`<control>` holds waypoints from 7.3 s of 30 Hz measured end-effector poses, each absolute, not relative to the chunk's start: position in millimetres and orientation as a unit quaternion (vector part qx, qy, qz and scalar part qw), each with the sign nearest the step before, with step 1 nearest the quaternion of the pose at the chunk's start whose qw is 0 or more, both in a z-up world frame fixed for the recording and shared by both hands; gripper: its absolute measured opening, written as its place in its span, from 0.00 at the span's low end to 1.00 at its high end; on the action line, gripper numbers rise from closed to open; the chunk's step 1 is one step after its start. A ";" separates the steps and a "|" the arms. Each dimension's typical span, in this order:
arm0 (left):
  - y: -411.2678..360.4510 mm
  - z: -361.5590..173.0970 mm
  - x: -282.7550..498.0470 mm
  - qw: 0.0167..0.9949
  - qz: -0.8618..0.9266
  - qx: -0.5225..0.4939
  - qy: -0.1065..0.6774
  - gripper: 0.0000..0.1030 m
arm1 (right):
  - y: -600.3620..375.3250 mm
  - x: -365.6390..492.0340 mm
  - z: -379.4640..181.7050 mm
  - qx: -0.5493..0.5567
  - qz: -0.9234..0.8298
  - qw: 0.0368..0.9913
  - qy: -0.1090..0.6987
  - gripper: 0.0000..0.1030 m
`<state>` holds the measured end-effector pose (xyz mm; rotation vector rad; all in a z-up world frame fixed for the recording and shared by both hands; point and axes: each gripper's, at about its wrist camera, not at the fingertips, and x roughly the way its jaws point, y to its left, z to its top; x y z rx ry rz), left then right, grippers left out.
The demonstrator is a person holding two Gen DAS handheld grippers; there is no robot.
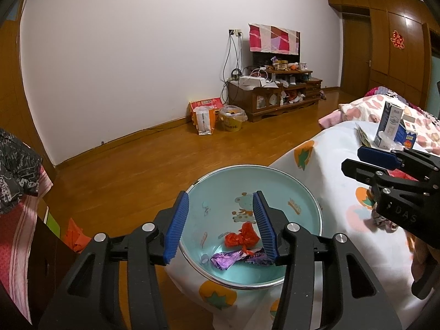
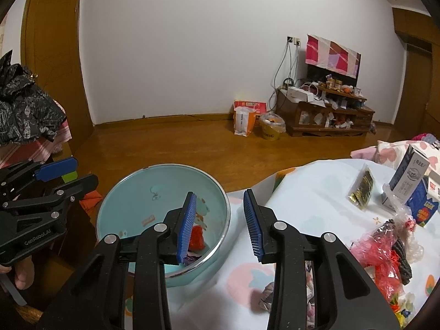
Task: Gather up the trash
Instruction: 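Open both tools to drop the wrapper and red bag into the bin, then grasp the grey cloth scrap with the left tool while the right tool grasps the yellow-white snack bag, then carry the cloth scrap and snack bag over the blue bin with both tools, then open both tools to drop the cloth scrap and snack bag into the bin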
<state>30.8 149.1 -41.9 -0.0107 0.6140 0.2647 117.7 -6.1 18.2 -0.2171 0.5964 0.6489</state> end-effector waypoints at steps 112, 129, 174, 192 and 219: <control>130.3 -27.9 42.5 0.951 0.113 0.002 0.287 0.14 | -31.8 123.2 34.9 -0.112 0.281 0.915 0.267 0.16; 145.8 -29.9 47.0 0.945 0.143 -0.003 0.292 0.14 | 3.5 130.1 18.6 -0.126 0.307 0.902 0.276 0.16; 150.6 -35.7 52.5 0.942 0.154 -0.005 0.299 0.14 | 20.5 127.4 14.5 -0.136 0.318 0.895 0.281 0.16; 147.4 -41.1 52.0 0.941 0.152 -0.007 0.301 0.15 | 22.0 127.3 8.8 -0.142 0.322 0.892 0.283 0.16; 115.2 -58.4 50.0 0.940 0.115 -0.003 0.321 0.56 | -19.9 115.2 16.1 -0.137 0.271 0.905 0.298 0.37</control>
